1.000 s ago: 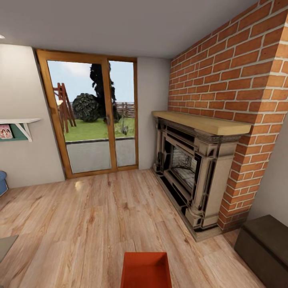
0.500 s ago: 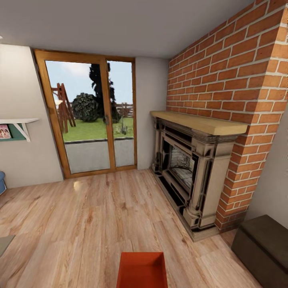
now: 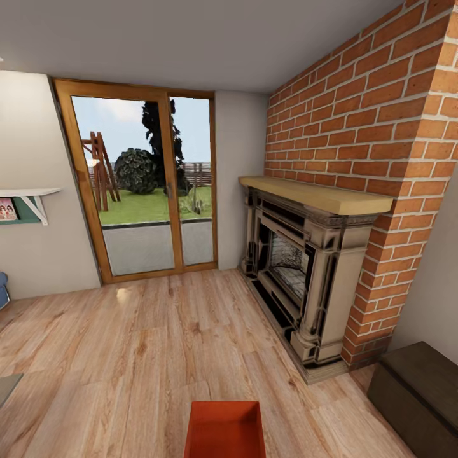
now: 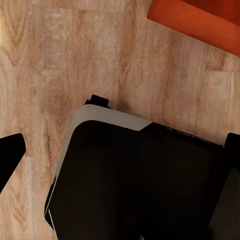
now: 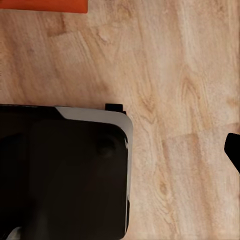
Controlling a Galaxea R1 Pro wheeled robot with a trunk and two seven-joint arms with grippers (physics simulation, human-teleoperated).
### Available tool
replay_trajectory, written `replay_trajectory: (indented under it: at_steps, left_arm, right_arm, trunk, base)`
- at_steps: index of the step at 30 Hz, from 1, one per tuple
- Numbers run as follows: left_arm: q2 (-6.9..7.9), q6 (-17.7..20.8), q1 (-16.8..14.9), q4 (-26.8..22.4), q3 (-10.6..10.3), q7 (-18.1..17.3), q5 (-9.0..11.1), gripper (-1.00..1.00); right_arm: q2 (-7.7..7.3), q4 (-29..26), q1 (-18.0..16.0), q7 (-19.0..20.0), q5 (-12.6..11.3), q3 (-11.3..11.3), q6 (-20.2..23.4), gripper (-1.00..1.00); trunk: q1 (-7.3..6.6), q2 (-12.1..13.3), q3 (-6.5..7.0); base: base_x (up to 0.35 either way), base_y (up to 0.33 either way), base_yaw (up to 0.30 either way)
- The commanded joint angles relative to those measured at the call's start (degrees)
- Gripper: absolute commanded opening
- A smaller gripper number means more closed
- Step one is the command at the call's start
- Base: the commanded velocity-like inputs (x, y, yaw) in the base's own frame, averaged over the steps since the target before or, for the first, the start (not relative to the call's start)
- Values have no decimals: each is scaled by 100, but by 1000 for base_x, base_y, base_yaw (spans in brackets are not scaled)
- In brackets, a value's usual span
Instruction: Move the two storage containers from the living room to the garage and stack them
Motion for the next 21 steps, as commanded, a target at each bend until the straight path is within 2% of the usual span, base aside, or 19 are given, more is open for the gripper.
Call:
replay_trajectory:
  at_steps: [1, 8, 17, 21]
  left_arm:
    - [0, 17, -4, -2, -49, 16, 53, 100]
    - [0, 17, -2, -1, -49, 51, 69, 100]
    - [0, 17, -5, 3, -49, 55, 70, 100]
    - [0, 17, -2, 3, -47, 55, 78, 100]
  right_arm:
    - [5, 11, -4, 12, 12, 4, -19, 100]
    - [23, 11, -4, 16, 40, -1, -26, 100]
    - [18, 11, -4, 16, 28, 4, -4, 100]
    - [18, 11, -4, 16, 25, 4, -2, 100]
  trunk:
    - [2, -4, -2]
    - [2, -4, -10]
    - [2, -4, -86]
    - [2, -4, -122]
  base:
    - [0, 0, 0]
    - [0, 0, 0]
    - [0, 1, 0]
    - [0, 117, 0]
